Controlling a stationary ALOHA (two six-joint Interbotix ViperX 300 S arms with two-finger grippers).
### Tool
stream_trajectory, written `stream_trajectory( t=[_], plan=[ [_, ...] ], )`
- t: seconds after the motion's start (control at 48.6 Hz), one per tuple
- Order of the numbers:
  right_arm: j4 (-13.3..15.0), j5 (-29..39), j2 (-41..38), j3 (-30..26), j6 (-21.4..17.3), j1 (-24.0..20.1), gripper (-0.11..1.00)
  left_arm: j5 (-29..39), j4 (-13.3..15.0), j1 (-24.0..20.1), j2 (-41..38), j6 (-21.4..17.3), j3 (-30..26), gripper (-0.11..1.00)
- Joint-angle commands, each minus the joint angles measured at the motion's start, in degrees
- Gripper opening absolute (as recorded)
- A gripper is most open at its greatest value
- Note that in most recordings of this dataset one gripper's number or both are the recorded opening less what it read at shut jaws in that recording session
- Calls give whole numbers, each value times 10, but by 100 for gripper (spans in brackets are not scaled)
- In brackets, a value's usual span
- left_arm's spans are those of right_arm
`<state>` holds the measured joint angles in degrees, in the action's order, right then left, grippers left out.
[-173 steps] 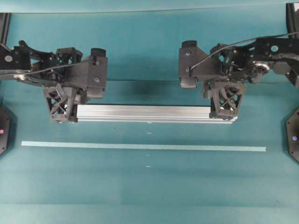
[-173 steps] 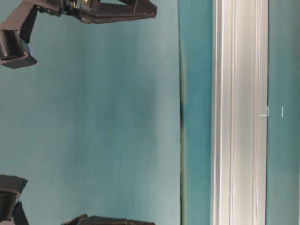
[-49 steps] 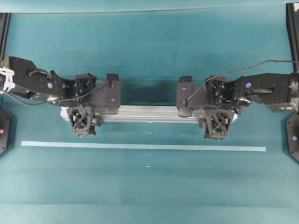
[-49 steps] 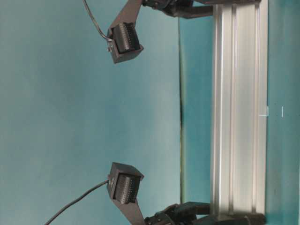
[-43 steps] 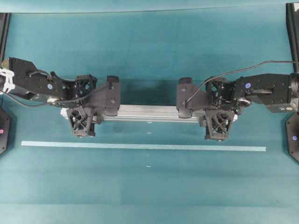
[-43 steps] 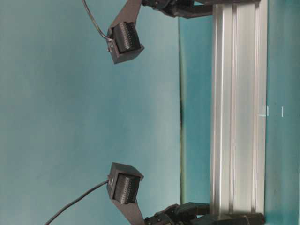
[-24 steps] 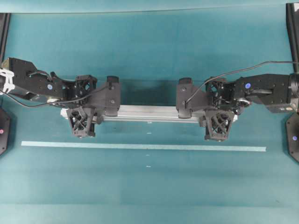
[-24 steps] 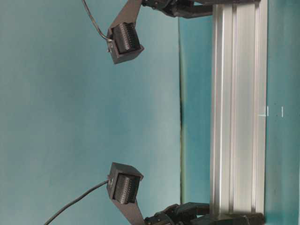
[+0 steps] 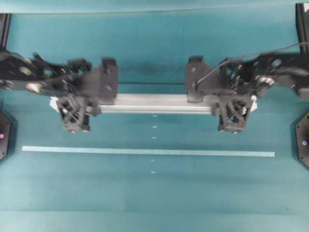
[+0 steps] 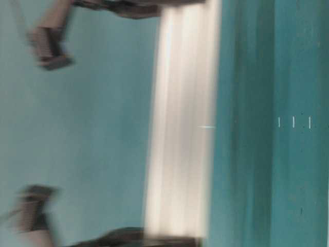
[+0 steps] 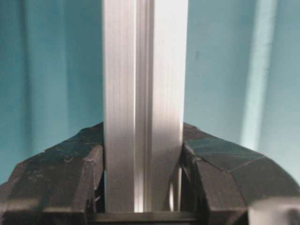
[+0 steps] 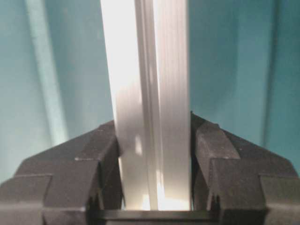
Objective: Lift the metal rail with both hands and move it towards you.
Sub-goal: 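Lift the rail with both grippers and carry it away from the front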
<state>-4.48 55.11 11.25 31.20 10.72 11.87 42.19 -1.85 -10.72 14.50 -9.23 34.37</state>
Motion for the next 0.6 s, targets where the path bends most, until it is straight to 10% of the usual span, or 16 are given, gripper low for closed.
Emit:
stream_trajectory(
  t=[0.0,0.576],
  plan=[
    [-3,48,25,-39,-18,0,40,35,0,-1,44,2,-42,31],
    [-3,305,47,-243,-129,-19,40,192,0,11,95,34,-184,31]
  ],
)
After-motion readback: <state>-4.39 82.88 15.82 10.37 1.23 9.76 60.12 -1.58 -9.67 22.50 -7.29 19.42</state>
